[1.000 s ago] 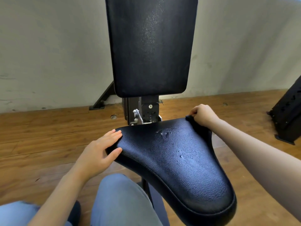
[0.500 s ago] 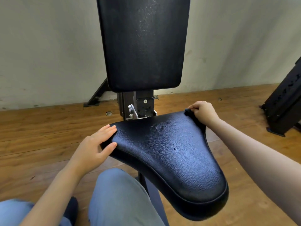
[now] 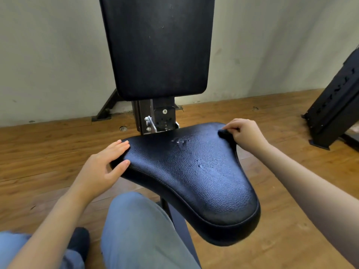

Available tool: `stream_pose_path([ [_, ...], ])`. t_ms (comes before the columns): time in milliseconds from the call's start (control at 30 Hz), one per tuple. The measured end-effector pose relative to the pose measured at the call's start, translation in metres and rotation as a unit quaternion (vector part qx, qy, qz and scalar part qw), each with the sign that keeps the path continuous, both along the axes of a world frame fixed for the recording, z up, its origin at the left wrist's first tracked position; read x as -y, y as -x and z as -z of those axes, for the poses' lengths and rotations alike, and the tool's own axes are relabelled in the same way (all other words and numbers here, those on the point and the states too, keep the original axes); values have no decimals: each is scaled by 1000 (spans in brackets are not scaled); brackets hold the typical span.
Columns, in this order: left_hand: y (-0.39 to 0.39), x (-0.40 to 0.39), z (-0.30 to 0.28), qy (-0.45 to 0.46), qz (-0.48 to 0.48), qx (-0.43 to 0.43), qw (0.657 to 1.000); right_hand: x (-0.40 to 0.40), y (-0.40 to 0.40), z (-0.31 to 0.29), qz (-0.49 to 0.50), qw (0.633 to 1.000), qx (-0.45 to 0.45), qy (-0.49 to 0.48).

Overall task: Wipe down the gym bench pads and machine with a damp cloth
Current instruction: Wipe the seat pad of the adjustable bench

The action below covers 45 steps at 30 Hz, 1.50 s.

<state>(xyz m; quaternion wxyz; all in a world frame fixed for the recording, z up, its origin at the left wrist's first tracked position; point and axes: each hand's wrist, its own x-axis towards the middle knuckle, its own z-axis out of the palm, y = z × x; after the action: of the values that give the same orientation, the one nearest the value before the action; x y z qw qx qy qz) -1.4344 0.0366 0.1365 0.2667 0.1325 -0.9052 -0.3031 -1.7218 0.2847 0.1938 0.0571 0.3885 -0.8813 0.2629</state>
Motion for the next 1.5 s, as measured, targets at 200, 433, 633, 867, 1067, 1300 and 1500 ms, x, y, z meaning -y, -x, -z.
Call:
stream_pose_path([
  [200, 1, 1, 1, 1, -4, -4, 1000, -40, -70, -3, -94, 993, -1, 72],
  [433, 2, -2, 1, -6, 2, -9, 1000, -33, -56, -5, -93, 994, 24, 54],
  [633, 2, -3, 0, -10, -5, -13, 1000, -69, -98, -11, -148, 983, 58, 95],
  [867, 3, -4, 3, -12, -15, -26, 999, -86, -106, -15, -237, 964, 47, 109],
  [1067, 3, -8, 2, -31, -14, -32, 999, -97, -123, -13, -249, 960, 34, 122],
  [1300, 4, -12, 2, -16, -45, -17, 999, -75, -152, -32, -358, 933, -41, 20],
  [1500, 4, -18, 0, -31, -58, -19, 998, -103, -143, -39, -346, 938, -8, 34],
])
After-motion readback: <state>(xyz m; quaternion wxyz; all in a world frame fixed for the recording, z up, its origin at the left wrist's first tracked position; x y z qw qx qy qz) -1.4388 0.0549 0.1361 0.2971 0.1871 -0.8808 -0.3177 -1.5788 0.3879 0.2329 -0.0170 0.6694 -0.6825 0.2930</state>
